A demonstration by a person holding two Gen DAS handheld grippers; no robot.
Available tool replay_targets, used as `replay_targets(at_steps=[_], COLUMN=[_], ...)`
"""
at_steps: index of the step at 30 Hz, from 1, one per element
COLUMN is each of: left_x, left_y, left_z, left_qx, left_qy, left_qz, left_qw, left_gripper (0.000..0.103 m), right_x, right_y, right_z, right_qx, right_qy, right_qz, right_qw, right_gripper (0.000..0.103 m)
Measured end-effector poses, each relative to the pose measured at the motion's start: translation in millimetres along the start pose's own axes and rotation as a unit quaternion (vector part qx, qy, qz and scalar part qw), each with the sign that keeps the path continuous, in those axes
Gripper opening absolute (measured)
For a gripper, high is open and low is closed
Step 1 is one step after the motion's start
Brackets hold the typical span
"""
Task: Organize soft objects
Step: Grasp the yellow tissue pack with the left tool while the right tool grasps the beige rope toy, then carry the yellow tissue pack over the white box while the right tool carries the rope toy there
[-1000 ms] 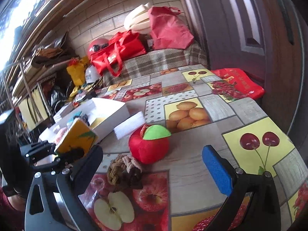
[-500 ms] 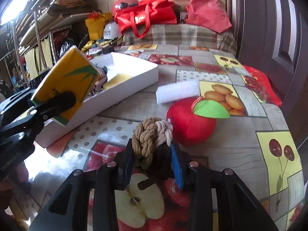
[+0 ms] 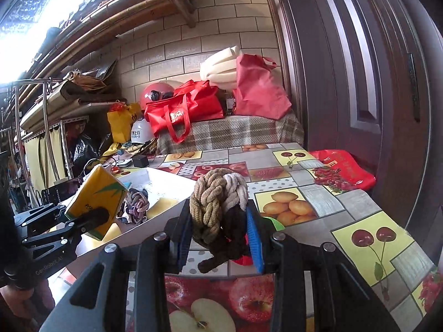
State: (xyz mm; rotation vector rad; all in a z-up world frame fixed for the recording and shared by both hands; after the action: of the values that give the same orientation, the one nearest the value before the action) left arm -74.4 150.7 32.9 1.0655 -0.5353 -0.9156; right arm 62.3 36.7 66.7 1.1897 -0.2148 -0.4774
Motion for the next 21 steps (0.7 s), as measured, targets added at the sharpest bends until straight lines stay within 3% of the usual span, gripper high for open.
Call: replay_targets(at_steps=[14, 21], left_x=[-39, -84], left_y=[-6, -9], left_z=[7, 7], left_qx=[0.002, 0.002], left_qy=[0.042, 0.082], left_qz=[0.003, 0.017], left_qw=[0.9991, 0.9964], left_gripper=[0.026, 0.026], right_x=[-46, -74], right_y=[-6, -6], right_z=[-25, -39], right_qx=[-0.029, -0.034], right_qy=[0.03, 0.042], right_qz=[0.046, 0.075], right_qw=[0.998, 0.996], right_gripper=[0.036, 0.036])
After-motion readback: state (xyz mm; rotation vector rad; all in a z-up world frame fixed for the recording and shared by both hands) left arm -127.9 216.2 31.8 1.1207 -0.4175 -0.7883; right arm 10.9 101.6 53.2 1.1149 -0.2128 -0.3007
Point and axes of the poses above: each gripper's, at about its wrist camera, not at the fingertips, and z roughly against the way its jaws point, x to its right, y to its top, the point moved 7 cm from there along -z, roughly the way its jaws point, and after that the axes turned 5 degrees about -x, right-handed, at the moved point
